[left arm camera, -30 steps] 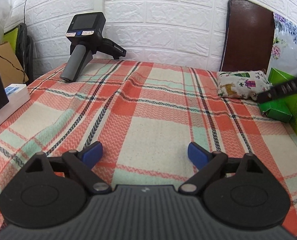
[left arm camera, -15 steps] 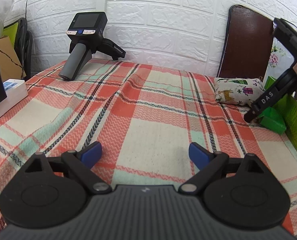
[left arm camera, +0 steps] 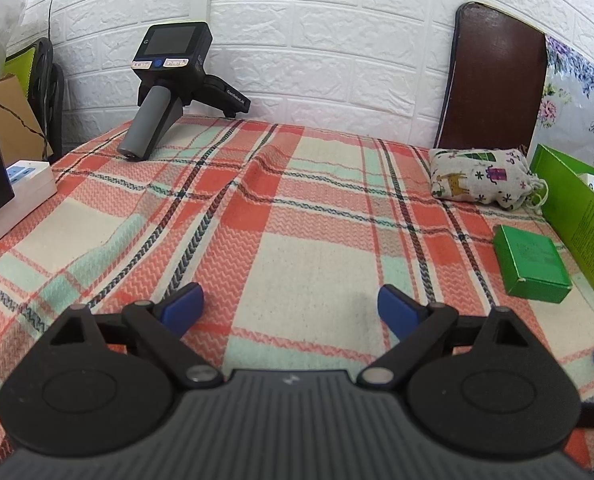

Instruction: Organize objects

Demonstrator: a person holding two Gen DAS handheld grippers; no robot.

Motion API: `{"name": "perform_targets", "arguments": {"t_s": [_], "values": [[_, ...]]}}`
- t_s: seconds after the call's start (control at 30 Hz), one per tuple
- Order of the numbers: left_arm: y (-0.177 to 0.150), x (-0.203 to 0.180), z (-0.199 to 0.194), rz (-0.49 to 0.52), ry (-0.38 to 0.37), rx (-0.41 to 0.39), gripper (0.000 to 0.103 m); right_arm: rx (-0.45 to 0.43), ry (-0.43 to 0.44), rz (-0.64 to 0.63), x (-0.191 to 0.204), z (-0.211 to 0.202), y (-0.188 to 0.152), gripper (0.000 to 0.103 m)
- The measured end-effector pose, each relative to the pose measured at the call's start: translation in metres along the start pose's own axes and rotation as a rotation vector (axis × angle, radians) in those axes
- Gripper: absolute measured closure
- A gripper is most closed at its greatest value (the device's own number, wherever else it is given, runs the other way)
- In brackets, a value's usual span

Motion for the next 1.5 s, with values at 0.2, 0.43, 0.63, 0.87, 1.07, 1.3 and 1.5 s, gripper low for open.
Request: {"name": "perform_targets", "arguments": {"t_s": [0.2, 0.43, 0.63, 0.87, 1.07, 1.3, 1.5], "values": [[-0.002, -0.005, 0.000, 0.031, 0.031, 0.015, 0.006, -0.195, 0.007, 0.194, -0.035, -0.016, 0.015, 0.021], [-0.003, 0.004, -0.003, -0.022, 0.025, 0.005, 0.006, -0.171, -0.068, 0.270, -0.046, 0.021, 0.082, 0.013], [-0.002, 0.001, -0.001, -0.009, 0.033, 0.007, 0.004, -0.136, -0.184, 0.206, -0.029, 0.060, 0.083, 0.024], [-0.003, 0.001, -0.002, -0.007, 0.022, 0.009, 0.004, -0.132, -0.083, 0.168, -0.028, 0.029, 0.020, 0.036], [-0.004, -0.017, -0.008, 0.030, 0.016, 0.065, 0.004, -0.189, -0.088, 0.272, -0.040, -0.014, -0.072, 0.007], [-0.024, -0.123, -0.045, 0.189, -0.375, 0.220, 0.011, -0.209, -0.087, 0.331, -0.054, -0.030, -0.105, 0.008], [-0.037, -0.161, -0.038, 0.179, -0.529, 0.402, 0.013, -0.233, -0.112, 0.217, -0.043, -0.028, -0.092, 0.008]]}}
Point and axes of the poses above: each gripper's, at about its wrist camera, not at the fingertips, and z roughly the way its jaws point, x to its left, y to its top, the point moved 5 cm from there along z, roughly the way its jaws point, and after that the axes turned 15 degrees about x, right-handed, at the moved point
